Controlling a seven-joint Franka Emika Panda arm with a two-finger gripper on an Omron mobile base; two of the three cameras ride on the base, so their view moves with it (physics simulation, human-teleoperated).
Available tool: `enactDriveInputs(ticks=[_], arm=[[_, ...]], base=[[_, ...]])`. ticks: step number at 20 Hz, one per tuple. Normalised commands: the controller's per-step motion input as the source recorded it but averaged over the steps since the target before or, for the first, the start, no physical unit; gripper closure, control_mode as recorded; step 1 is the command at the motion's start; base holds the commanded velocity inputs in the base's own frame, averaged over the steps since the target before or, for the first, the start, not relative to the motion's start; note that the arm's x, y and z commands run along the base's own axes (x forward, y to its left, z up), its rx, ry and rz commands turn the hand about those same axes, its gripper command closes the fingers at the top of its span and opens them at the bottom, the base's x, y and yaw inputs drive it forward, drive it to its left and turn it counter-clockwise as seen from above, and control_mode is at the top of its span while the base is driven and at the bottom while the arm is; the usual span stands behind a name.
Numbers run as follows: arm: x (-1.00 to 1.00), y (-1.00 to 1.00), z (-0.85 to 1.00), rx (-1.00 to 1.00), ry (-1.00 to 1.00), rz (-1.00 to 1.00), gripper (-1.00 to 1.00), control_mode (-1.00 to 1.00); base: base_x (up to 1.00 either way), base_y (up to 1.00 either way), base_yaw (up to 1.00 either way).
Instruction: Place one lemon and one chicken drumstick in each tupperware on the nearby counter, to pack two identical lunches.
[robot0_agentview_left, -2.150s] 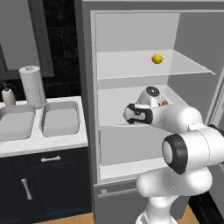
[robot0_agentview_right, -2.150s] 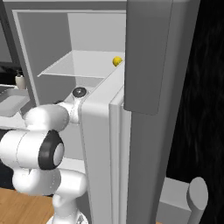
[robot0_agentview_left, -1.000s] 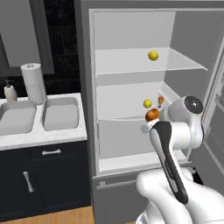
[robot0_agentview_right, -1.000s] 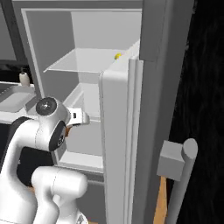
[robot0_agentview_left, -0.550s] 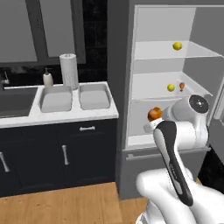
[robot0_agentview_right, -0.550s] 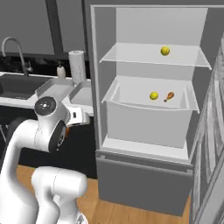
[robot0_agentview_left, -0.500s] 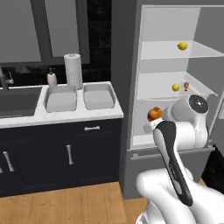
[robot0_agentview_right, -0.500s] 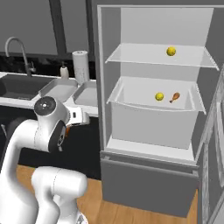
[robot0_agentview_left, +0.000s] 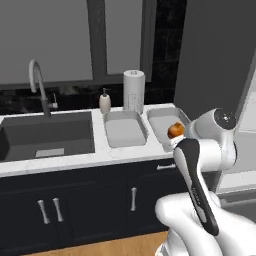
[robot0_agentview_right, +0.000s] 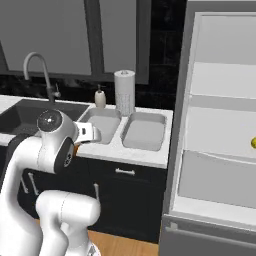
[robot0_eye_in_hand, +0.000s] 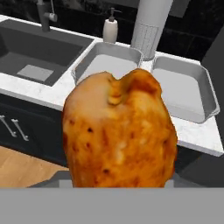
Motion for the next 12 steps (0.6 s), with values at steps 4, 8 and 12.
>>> enactDriveInputs(ticks=[4, 8, 12], arm=[[0.00, 0.00, 0.00, 0.00, 0.00, 0.00, 1.00, 1.00], [0.50, 0.21, -0.10, -0.02, 0.00, -0.07, 1.00, -1.00], [0.99, -0.08, -0.13, 0.00, 0.02, -0.09, 1.00, -1.00]], base=[[1.00, 1.00, -0.17], [0.50, 0.43, -0.09], [0.00, 0.00, 0.00]])
